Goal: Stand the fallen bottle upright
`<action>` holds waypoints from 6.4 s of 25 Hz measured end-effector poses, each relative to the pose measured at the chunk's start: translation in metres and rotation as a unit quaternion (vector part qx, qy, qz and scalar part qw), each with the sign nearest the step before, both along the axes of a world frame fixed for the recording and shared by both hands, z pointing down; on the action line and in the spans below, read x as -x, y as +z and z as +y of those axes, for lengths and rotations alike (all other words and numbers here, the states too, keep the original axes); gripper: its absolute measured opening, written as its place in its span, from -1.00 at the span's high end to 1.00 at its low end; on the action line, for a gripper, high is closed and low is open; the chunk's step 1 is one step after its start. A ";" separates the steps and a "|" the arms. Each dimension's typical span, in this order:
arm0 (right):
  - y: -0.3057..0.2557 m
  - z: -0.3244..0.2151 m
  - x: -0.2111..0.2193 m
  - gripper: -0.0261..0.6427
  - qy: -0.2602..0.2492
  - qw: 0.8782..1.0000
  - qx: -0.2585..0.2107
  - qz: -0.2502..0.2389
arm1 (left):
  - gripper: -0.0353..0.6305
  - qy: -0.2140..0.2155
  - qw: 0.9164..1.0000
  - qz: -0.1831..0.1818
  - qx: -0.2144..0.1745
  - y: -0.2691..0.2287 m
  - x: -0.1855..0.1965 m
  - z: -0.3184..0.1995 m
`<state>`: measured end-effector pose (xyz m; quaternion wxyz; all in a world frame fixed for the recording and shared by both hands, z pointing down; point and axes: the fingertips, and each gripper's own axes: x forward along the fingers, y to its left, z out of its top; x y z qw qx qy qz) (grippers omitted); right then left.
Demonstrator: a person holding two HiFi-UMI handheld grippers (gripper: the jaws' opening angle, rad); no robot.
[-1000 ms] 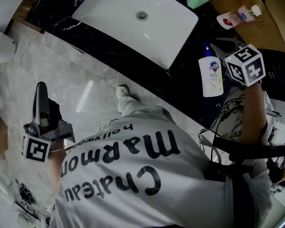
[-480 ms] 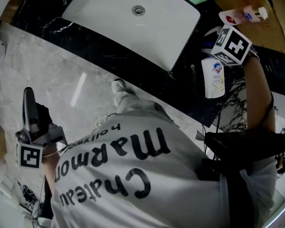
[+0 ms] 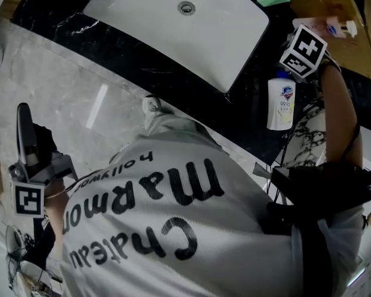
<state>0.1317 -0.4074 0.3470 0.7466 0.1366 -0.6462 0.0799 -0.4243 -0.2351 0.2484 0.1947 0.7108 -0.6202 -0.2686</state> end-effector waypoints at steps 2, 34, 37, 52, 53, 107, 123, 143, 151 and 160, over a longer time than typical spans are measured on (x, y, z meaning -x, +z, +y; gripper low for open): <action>0.000 0.000 -0.001 0.62 0.004 1.000 0.002 0.003 | 0.85 -0.001 1.000 0.000 -0.005 -0.004 0.000 -0.003; -0.024 -0.039 0.085 0.78 -0.123 0.980 -0.151 -0.028 | 0.85 -0.015 1.000 -0.018 -0.015 -0.016 0.012 -0.005; -0.030 -0.047 0.085 0.78 -0.127 0.978 -0.163 -0.018 | 0.85 -0.024 1.000 -0.004 -0.006 -0.009 0.014 -0.001; -0.060 -0.085 0.091 0.78 -0.144 0.940 -0.308 -0.026 | 0.85 -0.028 1.000 0.000 -0.005 -0.007 0.016 -0.002; -0.061 -0.087 0.090 0.78 -0.143 0.938 -0.315 -0.026 | 0.85 -0.027 1.000 0.000 -0.006 -0.007 0.015 -0.002; -0.083 -0.112 0.072 0.78 -0.099 0.855 -0.510 -0.012 | 0.85 -0.045 0.999 0.010 -0.019 -0.009 0.028 0.005; -0.080 -0.103 0.077 0.78 -0.087 0.844 -0.529 -0.017 | 0.85 -0.052 0.998 0.013 -0.019 -0.006 0.033 0.007; -0.092 -0.072 0.090 0.77 -0.082 0.838 -0.539 -0.014 | 0.85 -0.052 0.998 0.026 -0.027 -0.007 0.040 0.038; -0.089 -0.080 0.086 0.78 -0.070 0.847 -0.527 -0.016 | 0.85 -0.047 0.998 0.028 -0.024 -0.006 0.039 0.036; -0.083 -0.090 0.088 0.78 -0.020 0.861 -0.505 -0.049 | 0.85 -0.040 0.999 0.025 -0.027 -0.007 0.037 0.037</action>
